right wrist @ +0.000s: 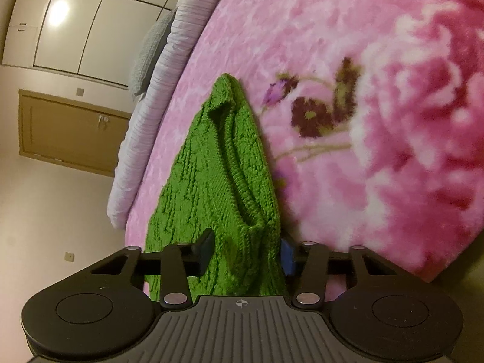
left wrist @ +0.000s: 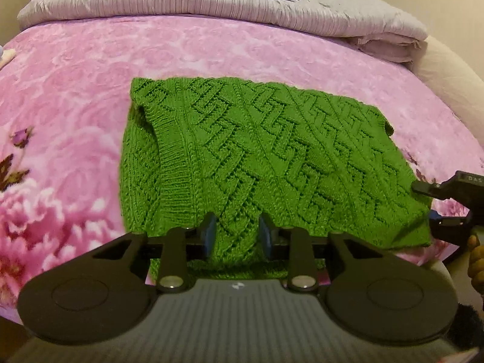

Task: Fold clothes
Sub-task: 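Grasp the side edge of the folded sweater with the right gripper, then close the left gripper on the sweater edge while the right gripper keeps holding it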

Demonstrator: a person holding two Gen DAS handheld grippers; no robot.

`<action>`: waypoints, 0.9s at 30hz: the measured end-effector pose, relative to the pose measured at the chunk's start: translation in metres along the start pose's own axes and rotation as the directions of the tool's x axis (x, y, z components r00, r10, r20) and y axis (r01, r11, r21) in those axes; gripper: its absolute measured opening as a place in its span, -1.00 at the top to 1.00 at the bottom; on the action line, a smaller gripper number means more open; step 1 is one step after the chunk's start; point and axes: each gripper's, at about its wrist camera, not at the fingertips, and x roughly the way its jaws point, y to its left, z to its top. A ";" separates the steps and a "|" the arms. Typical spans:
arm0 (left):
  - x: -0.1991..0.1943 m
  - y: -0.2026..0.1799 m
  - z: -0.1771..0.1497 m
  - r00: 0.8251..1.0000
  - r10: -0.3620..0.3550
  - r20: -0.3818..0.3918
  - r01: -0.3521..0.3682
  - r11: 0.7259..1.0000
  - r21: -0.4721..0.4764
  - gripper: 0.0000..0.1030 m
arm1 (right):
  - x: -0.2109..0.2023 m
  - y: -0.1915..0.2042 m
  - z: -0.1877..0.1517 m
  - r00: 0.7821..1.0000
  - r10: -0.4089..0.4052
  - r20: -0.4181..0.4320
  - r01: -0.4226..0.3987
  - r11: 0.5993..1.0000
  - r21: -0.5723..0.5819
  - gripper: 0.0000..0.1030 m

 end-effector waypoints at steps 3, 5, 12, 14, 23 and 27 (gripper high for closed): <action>0.012 0.001 -0.003 1.000 0.000 -0.022 0.001 1.000 0.010 0.47 | 0.004 -0.003 -0.005 1.000 -0.012 0.012 0.012 1.000 0.015 0.53; 0.013 0.000 -0.001 1.000 0.002 -0.030 -0.002 1.000 0.015 0.47 | 0.003 -0.002 -0.008 0.999 -0.026 0.022 0.025 1.000 0.018 0.61; -0.005 0.018 0.000 0.997 -0.078 -0.018 0.076 0.993 -0.087 0.51 | 0.012 0.080 -0.016 0.949 -0.298 0.101 0.315 0.897 -0.310 0.67; -0.013 0.028 -0.003 0.994 -0.109 -0.003 0.108 0.986 -0.128 0.52 | 0.018 0.121 -0.037 0.932 -0.312 0.186 0.363 0.781 -0.507 0.68; -0.045 0.082 -0.013 0.982 -0.172 0.080 0.189 0.928 -0.320 0.55 | 0.089 0.197 -0.189 0.979 -0.171 0.111 0.141 0.173 -0.975 0.67; -0.050 0.092 -0.018 0.976 -0.195 0.100 0.218 0.903 -0.370 0.55 | 0.115 0.180 -0.202 0.966 -0.256 -0.039 0.013 0.200 -0.980 0.27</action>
